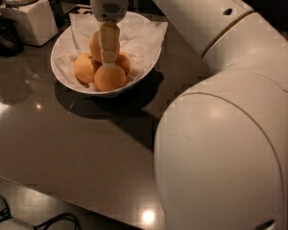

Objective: Pick orange from white bowl

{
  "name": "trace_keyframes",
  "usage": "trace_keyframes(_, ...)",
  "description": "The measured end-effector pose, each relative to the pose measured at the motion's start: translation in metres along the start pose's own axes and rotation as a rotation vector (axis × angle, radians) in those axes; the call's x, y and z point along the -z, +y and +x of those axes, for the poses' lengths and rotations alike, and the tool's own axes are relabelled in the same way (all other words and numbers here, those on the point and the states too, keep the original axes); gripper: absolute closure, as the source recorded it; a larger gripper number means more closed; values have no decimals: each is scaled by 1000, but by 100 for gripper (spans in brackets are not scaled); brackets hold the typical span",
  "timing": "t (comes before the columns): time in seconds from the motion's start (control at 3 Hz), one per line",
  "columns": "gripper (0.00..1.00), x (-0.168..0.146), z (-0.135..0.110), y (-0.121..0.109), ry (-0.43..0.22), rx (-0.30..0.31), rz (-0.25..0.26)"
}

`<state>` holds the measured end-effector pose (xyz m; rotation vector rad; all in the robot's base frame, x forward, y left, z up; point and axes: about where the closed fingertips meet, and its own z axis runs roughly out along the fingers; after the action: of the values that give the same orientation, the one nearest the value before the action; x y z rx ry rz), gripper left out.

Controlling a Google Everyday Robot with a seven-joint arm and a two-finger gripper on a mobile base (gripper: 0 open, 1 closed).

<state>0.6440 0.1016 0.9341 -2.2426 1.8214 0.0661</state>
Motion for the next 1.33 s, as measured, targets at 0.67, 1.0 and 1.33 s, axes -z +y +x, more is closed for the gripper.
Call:
trace_keyframes(0.67,29,-5,-2,-1,-15,0,-15)
trace_keyframes(1.0,52,-5,-2,-1,-15,0,-15)
trace_keyframes(1.33,77,-5,-2,-1,-15,0,-15)
